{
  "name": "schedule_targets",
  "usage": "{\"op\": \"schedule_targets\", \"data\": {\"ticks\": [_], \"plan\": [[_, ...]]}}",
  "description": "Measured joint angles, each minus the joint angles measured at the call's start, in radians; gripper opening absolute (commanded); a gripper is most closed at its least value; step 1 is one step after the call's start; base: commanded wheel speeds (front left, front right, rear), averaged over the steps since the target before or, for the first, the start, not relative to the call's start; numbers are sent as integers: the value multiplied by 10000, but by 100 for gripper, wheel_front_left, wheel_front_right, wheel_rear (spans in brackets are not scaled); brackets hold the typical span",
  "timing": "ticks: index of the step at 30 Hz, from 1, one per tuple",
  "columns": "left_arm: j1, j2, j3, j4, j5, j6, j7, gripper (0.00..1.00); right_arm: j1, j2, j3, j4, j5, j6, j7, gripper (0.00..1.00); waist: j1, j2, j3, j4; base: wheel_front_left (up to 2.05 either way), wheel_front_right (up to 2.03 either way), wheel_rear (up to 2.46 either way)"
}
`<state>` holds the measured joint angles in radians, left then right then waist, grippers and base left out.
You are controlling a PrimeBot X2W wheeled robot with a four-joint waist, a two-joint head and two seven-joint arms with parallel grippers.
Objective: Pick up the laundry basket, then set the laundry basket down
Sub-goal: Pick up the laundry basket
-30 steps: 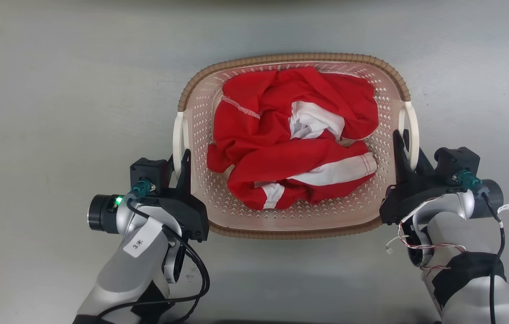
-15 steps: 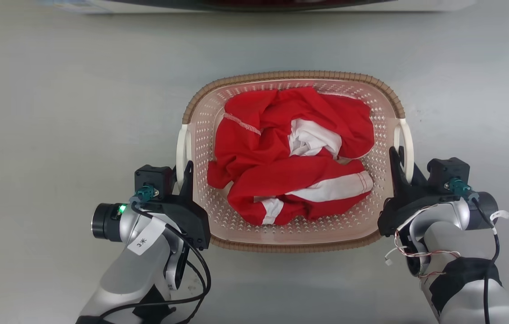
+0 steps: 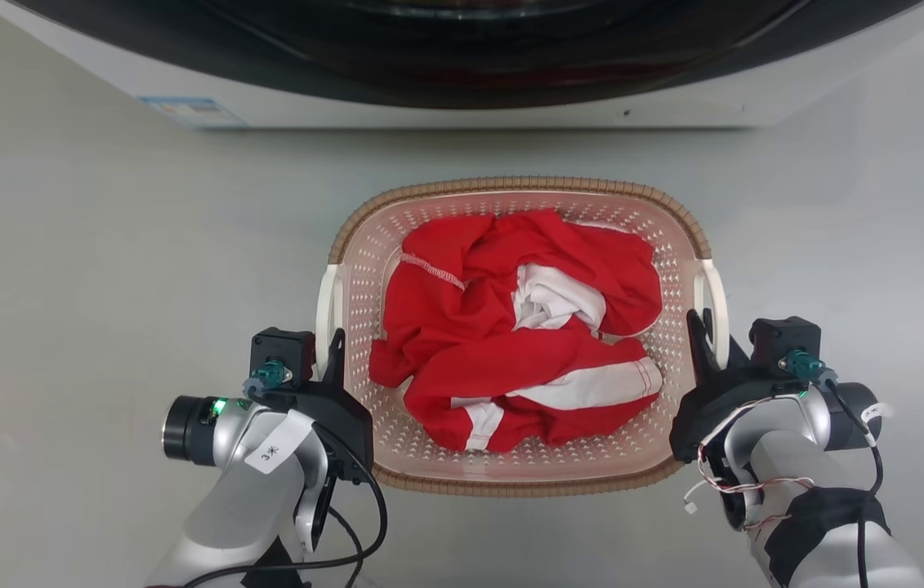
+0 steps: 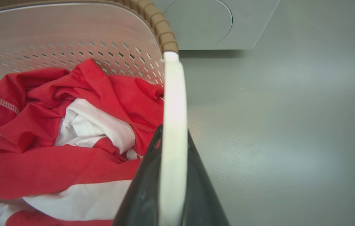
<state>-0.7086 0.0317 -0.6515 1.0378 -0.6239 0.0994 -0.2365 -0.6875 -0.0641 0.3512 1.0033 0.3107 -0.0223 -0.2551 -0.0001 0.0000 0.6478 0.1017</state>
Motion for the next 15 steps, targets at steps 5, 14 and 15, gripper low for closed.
{"op": "schedule_targets", "data": {"ticks": [5,14,15], "plan": [[104,4,-153,268,-92,-38,77,0,96,-38,792,6,805,-142,203,0,0,0,-722,5,0,0,0],[826,-2,-336,1072,-449,-305,481,0,966,-25,2050,-13,2100,-318,842,0,-1,-1,-2052,-19,0,0,0],[914,-6,-349,1166,-474,-330,518,0,1057,-15,2173,-15,2211,-328,940,0,-1,-1,-2209,-29,0,0,0]]}}
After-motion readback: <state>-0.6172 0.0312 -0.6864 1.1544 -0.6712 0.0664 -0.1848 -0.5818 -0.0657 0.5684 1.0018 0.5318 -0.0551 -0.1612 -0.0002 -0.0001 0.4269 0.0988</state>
